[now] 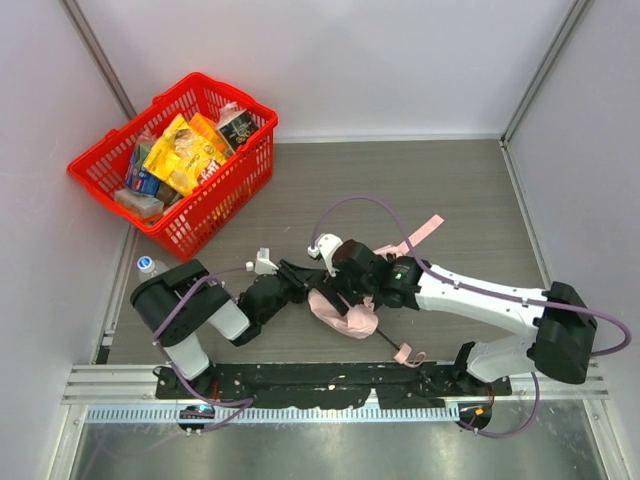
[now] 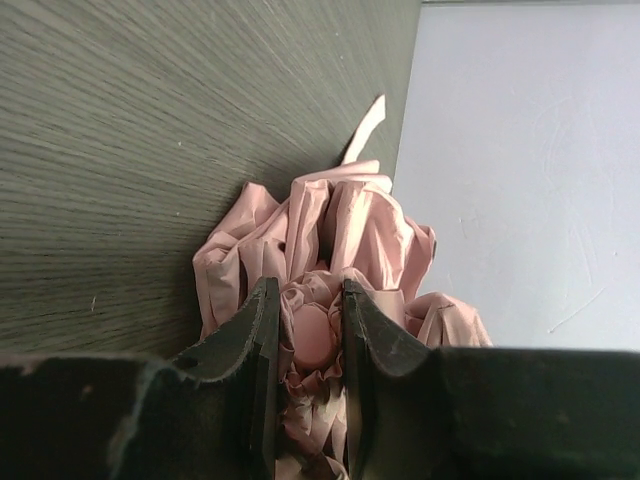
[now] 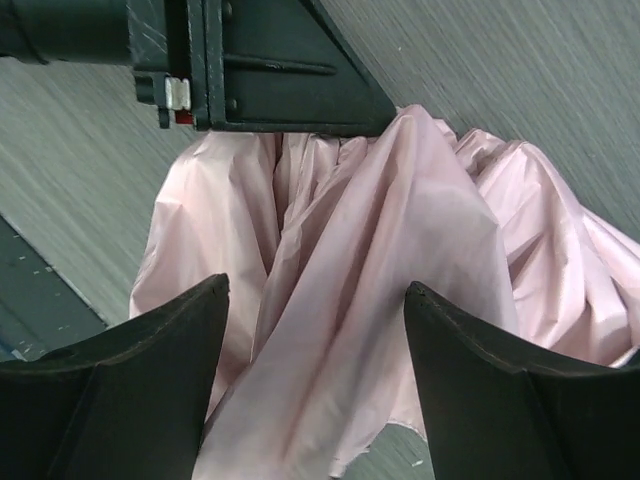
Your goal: Put away the umbrella
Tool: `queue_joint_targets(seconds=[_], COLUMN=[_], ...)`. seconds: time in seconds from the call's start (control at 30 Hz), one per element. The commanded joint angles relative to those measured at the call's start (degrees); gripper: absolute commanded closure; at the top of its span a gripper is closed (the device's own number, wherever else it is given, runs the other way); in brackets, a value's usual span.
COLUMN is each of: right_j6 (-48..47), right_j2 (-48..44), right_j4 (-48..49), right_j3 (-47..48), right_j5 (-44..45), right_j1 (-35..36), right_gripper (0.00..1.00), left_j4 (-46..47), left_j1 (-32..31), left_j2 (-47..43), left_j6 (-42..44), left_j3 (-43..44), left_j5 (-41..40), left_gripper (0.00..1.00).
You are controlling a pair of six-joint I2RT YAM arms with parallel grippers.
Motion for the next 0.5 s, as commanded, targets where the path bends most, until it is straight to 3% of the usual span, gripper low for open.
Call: queue_joint_targets(seconds=[0.0, 0.2, 0.3, 0.4, 0.47], right_j6=[0.11, 4.94, 7.23, 8.11, 6.63], right_j2=[1.92, 7.98, 12.29, 18.86, 22.12], right_j4=[9.97, 19.38, 19.48, 18.08, 18.33], right_j3=[-3.46, -8.39, -7.52, -6.29, -5.06], right_j5=[4.46, 6.3, 12.18, 26.9, 32.21], right_j1=[1.4, 2.98, 4.91, 6.76, 7.64], right_gripper=[0.24, 0.23, 0.23, 0.25, 0.29], left_j4=[-11.4, -27.1, -32.76, -35.05, -39.07], left_j1=[-0.46, -0.28, -0.28, 0.33, 0.59], left_j2=[-3.02, -7.85, -10.84, -13.39, -15.24], left_j6=[-2.29, -4.32, -5.19, -6.51, -9.83], left_j3=[2.01, 4.73, 6.14, 5.89, 5.88], left_j5=[2.09, 1.91, 1.48, -0.37, -0.02], left_gripper=[1.0, 1.0, 1.0, 1.0, 1.0])
